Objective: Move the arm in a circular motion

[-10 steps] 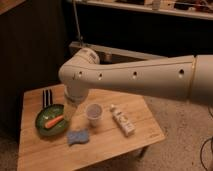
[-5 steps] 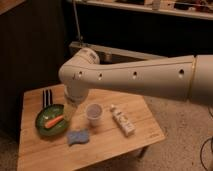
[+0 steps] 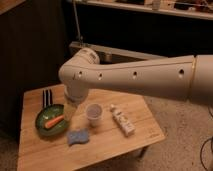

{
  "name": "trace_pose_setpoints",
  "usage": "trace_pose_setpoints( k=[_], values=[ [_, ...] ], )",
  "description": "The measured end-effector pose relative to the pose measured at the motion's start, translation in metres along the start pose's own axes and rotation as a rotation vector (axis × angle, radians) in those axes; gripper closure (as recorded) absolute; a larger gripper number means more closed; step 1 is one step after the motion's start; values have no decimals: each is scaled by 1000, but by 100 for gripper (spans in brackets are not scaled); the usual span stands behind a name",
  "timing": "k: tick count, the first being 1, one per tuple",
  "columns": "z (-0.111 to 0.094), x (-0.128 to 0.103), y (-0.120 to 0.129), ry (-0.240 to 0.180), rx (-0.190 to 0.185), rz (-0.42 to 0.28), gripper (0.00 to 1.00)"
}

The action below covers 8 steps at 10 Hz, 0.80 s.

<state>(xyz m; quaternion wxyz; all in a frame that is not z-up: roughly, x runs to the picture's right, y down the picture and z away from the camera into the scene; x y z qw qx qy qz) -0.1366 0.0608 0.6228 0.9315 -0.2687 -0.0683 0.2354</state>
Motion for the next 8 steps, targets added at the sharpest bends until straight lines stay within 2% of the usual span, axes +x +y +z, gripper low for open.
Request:
trace_pose_setpoints(
  k=[5,7,8],
  values=[
    [0,-2,-1,-3,-3,-6,20],
    [0,-15,-13,-12,-28,-52,20],
    [3,-31,-27,-16,-46,-69,20]
  ],
)
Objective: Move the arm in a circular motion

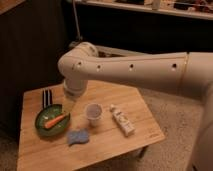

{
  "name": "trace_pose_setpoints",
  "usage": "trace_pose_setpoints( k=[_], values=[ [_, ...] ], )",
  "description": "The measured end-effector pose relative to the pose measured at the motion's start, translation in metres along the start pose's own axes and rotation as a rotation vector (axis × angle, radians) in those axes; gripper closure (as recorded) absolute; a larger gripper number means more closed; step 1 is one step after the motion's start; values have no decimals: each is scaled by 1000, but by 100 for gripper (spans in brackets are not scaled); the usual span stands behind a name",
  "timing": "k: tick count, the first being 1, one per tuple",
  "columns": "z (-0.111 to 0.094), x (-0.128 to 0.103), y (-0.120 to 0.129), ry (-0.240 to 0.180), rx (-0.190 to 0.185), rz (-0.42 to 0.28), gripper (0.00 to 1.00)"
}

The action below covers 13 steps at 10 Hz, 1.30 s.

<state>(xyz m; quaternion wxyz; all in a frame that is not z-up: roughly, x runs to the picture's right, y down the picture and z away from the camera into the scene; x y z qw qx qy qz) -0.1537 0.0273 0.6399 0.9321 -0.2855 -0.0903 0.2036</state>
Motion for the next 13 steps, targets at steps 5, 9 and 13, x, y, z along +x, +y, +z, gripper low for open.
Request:
trace_pose_setpoints(
  k=[5,9,13],
  values=[
    [39,-55,-127,5,-71,55,20],
    [47,-17,-180,14,-58,230,20],
    [27,73,-186,39,-26,378,20]
  ],
)
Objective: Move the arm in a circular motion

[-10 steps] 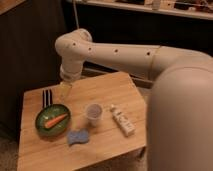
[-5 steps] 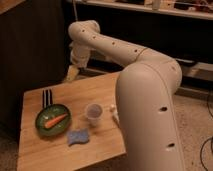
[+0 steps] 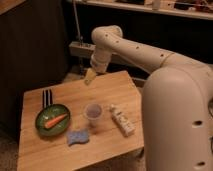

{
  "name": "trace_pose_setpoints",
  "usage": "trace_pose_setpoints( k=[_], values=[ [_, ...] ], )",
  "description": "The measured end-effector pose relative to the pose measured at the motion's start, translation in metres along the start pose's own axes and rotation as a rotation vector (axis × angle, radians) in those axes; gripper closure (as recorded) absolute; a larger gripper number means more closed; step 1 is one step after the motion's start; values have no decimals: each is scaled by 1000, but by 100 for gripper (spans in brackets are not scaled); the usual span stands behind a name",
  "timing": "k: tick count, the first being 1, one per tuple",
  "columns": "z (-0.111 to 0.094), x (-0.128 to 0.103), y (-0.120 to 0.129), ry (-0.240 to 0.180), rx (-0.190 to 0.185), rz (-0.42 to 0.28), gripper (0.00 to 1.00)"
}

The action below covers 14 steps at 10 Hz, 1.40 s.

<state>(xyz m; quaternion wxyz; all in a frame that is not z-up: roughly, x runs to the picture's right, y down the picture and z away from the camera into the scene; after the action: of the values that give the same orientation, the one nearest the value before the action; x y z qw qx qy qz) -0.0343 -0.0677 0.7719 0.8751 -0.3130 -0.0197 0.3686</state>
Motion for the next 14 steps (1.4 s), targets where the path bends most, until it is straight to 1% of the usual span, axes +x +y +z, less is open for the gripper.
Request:
trace_pose_setpoints(
  k=[1,3,4,5,7,8,10,11,13,14],
  values=[
    [-7,34,-10,8,13,53,20],
    [-14,71,-19,18,28,107,20],
    [-22,100,-27,23,46,145,20],
    [-29,123,-33,28,62,171,20],
    [-49,167,-40,37,101,220,20],
    [-65,194,-43,38,126,251,20],
    [-89,235,-41,34,154,290,20],
    [-98,258,-37,29,156,292,20],
    [-105,277,-20,13,146,273,20],
    [-108,284,-3,3,137,253,20]
  ],
)
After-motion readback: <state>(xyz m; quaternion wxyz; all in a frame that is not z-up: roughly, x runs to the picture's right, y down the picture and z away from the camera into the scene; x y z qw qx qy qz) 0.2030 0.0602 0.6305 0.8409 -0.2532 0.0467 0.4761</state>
